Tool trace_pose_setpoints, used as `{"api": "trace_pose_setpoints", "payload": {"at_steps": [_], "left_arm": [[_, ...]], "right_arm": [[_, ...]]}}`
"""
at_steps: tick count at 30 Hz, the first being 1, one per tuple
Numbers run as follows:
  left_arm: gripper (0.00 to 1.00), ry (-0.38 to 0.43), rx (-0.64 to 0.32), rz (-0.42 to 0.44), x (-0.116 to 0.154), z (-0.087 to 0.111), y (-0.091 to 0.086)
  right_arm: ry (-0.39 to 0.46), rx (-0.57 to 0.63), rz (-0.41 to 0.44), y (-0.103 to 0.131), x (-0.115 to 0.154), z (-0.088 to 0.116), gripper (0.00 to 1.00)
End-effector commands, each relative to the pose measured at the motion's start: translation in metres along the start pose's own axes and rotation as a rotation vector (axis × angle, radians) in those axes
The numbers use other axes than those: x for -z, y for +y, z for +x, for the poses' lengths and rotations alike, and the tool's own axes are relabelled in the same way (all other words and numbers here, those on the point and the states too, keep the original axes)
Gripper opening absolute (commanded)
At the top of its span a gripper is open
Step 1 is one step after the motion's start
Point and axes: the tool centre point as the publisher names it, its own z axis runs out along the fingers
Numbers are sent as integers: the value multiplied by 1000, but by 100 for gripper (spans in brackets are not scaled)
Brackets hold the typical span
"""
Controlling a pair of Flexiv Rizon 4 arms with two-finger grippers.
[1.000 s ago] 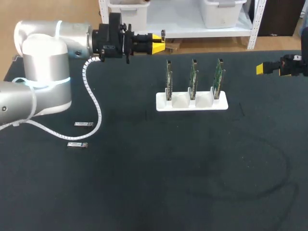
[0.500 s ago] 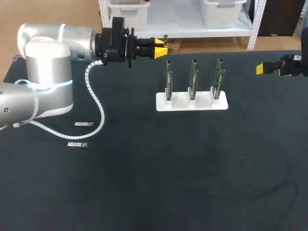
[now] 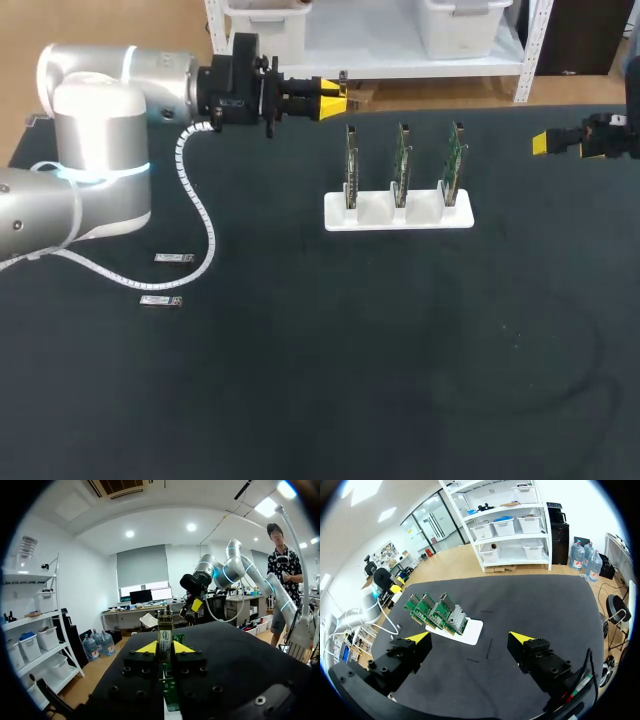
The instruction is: Pick up the optical module with the left hand, and insert it into the network port with the right hand.
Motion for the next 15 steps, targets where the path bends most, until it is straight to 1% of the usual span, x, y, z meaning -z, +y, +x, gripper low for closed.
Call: {"api": "trace_pose_setpoints", "payload": {"at_steps": [1,4,5,6,9,11,13,14,15], "left_arm": [[0,1,0,4,0,0,2],[0,1,0,4,0,0,2],[0,1,0,4,0,0,2],[0,1,0,4,0,0,2],[0,1,0,4,0,0,2],[0,1,0,4,0,0,2],[0,1,0,4,0,0,2],[0,1,0,4,0,0,2],[0,1,0,4,0,0,2]], "right_arm": [[0,0,0,0,0,0,100],[0,0,0,0,0,0,100],[-9,48,-29,2,1,-4,100],[1,84,-60,5,0,-10,100],[49,268,-250,22,0,-28,100],[58,376,-338,37,-1,-38,100],[99,480,-443,54,-1,-45,100],[97,516,-477,61,-1,-46,100],[124,535,-507,68,-3,-48,100]]}}
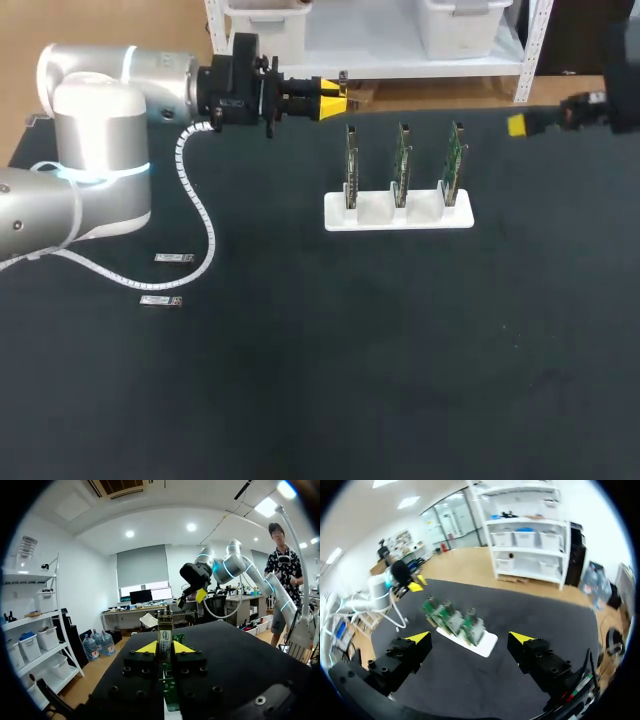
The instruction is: Pick up the optical module with the left hand, and insert it into the network port with the right hand.
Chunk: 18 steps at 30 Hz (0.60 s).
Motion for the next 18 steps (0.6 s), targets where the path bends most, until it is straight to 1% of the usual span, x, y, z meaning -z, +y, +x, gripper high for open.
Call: {"api": "trace_pose_setpoints", "payload": {"at_steps": [1,2,5,6,7,18], "left_arm": [[0,1,0,4,0,0,2],[0,1,0,4,0,0,2],[0,1,0,4,0,0,2],[0,1,0,4,0,0,2],[0,1,0,4,0,0,2],[0,1,0,4,0,0,2]], "right_arm": [[109,343,-490,13,-9,-19,100],[98,368,-490,18,-12,-20,100],[123,371,-506,28,-18,-23,100],[140,348,-479,29,-21,-23,100],[140,336,-443,29,-23,-23,100],[140,336,-443,29,-23,-23,100]]}}
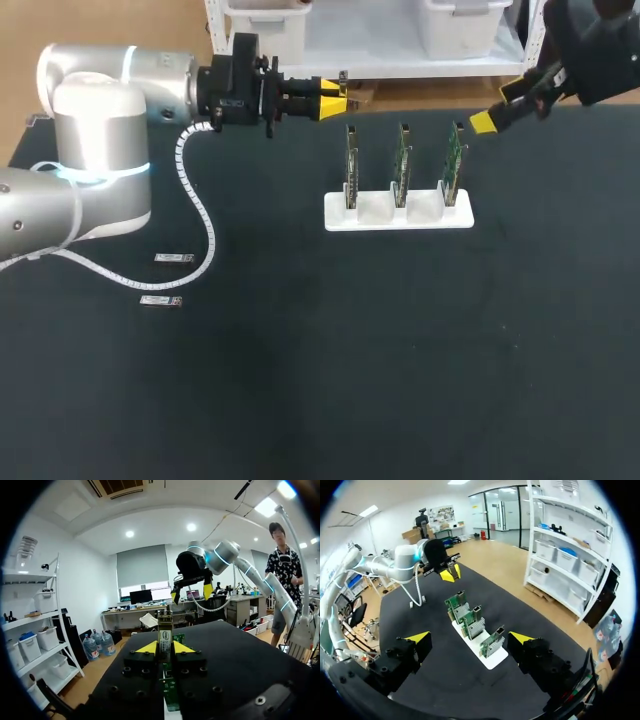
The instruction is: Pick up the optical module with the left hand, and insert it into the network port with the right hand.
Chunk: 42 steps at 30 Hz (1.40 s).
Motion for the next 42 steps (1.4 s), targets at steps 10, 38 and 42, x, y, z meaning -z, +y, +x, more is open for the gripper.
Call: {"api": "trace_pose_setpoints", "payload": {"at_steps": [10,38,42], "left_arm": [[0,1,0,4,0,0,2],[0,1,0,4,0,0,2],[0,1,0,4,0,0,2]], "right_arm": [[-27,172,-344,7,-3,-16,100],[-76,475,-435,14,-28,-54,100],[-76,475,-435,14,-28,-54,100]]}}
